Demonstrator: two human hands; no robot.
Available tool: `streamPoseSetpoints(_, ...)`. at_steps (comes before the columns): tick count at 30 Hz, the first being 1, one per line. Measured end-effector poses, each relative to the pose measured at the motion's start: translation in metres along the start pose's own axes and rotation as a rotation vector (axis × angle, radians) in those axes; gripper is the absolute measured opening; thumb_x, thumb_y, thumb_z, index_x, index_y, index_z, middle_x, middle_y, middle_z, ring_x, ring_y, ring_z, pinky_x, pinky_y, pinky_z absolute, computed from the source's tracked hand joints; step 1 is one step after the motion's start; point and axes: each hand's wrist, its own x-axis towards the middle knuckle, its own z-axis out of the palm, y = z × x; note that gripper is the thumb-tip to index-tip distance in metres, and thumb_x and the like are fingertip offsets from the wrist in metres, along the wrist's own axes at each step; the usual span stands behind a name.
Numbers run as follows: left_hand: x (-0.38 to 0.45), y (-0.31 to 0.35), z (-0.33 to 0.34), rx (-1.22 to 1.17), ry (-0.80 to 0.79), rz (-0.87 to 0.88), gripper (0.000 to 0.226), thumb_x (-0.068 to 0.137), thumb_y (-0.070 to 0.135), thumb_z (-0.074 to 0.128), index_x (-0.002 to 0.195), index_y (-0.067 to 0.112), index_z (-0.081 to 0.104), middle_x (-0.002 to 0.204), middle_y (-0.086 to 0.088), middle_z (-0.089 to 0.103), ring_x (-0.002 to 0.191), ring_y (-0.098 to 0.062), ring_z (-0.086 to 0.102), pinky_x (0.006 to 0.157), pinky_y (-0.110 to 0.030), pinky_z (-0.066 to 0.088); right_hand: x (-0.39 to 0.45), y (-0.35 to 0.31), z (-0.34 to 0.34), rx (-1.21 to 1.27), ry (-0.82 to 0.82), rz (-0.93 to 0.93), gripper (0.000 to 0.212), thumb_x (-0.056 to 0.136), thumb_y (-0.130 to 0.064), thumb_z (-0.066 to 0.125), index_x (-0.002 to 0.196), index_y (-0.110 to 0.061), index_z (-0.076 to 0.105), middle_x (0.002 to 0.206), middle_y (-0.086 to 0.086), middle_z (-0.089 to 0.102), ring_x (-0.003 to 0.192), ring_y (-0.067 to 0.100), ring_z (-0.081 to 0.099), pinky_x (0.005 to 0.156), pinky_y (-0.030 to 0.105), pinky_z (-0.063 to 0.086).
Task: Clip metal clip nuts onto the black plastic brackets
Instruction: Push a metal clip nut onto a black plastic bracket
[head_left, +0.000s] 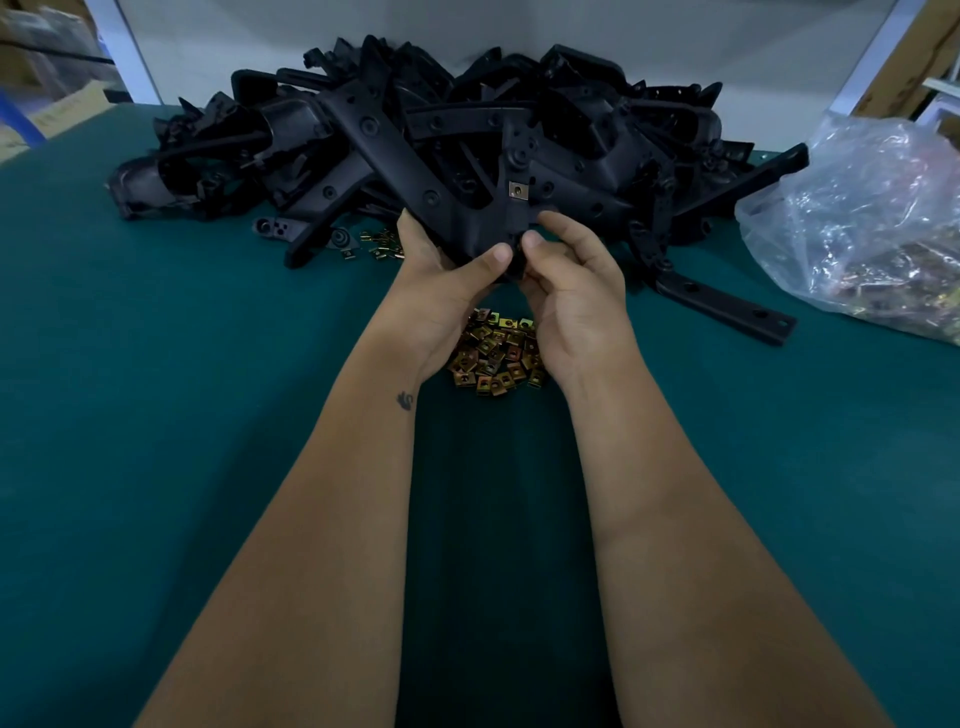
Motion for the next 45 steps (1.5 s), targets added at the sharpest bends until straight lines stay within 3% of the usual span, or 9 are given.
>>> streamPoseSetpoints(4,-0.001,-0.002,0.000,0.023,0.006,0.008,0.068,0.094,-0.015,0.052,0.145,0.013,0.018,0.149,-0.014,0.045,0.137,-0.026,0.047,0.115,-0.047,0.038,0.000,0.003,-0.001,-0.019,0.001,0.005,0.015,0.089,0.006,0.063,0.095,-0.007,0.063,0.084,0.010,0.053,0.087,0.023,0.053,0.087,0.033,0.049)
streamPoseSetpoints(13,-0.005,-0.003,-0.001,0.037,0.017,0.004,0.068,0.094,-0.016,0.051,0.146,0.014,0.017,0.151,-0.014,0.042,0.138,-0.026,0.045,0.116,-0.046,0.036,0.001,0.005,-0.002,-0.028,-0.030,0.019,0.016,0.088,0.007,0.063,0.087,-0.009,0.060,0.079,0.006,0.053,0.077,0.015,0.054,0.077,0.026,0.049)
streamPoseSetpoints(28,-0.009,-0.001,-0.004,0.039,0.014,-0.004,0.067,0.095,-0.014,0.050,0.146,0.014,0.016,0.149,-0.013,0.045,0.137,-0.025,0.047,0.116,-0.046,0.037,-0.003,0.003,0.002,-0.031,-0.072,0.038,0.020,0.088,0.009,0.061,0.083,-0.010,0.057,0.078,0.004,0.051,0.075,0.011,0.053,0.077,0.023,0.050)
streamPoseSetpoints(35,-0.009,-0.001,-0.005,-0.025,-0.041,-0.035,0.064,0.095,-0.013,0.050,0.144,0.018,0.023,0.148,-0.012,0.048,0.135,-0.023,0.050,0.114,-0.043,0.040,-0.005,0.000,0.003,-0.010,-0.110,0.054,0.022,0.089,0.011,0.059,0.085,-0.010,0.055,0.060,-0.004,0.047,0.059,0.004,0.052,0.073,0.020,0.051)
streamPoseSetpoints(40,-0.005,-0.003,0.004,-0.127,0.051,0.019,0.062,0.093,-0.014,0.053,0.143,0.014,0.029,0.139,-0.016,0.056,0.127,-0.026,0.057,0.107,-0.038,0.047,-0.006,-0.002,0.010,0.020,-0.046,-0.001,0.016,0.089,0.007,0.062,0.090,-0.008,0.060,0.069,0.000,0.054,0.073,0.011,0.058,0.085,0.029,0.052)
streamPoseSetpoints(43,-0.001,-0.004,0.006,-0.283,0.151,-0.012,0.062,0.097,-0.009,0.050,0.149,0.015,0.028,0.130,-0.010,0.062,0.113,-0.021,0.065,0.099,-0.037,0.053,-0.007,0.001,0.014,-0.081,0.021,-0.051,0.009,0.092,-0.003,0.063,0.090,-0.011,0.065,0.083,0.002,0.063,0.087,0.017,0.060,0.096,0.039,0.050)
streamPoseSetpoints(45,0.002,-0.004,0.007,-0.366,0.217,-0.025,0.057,0.099,-0.007,0.047,0.149,0.015,0.028,0.135,-0.012,0.059,0.109,-0.021,0.065,0.091,-0.035,0.057,-0.008,0.003,0.016,-0.186,0.068,-0.116,0.009,0.094,-0.011,0.063,0.086,-0.013,0.066,0.087,0.001,0.066,0.090,0.016,0.062,0.095,0.039,0.052)
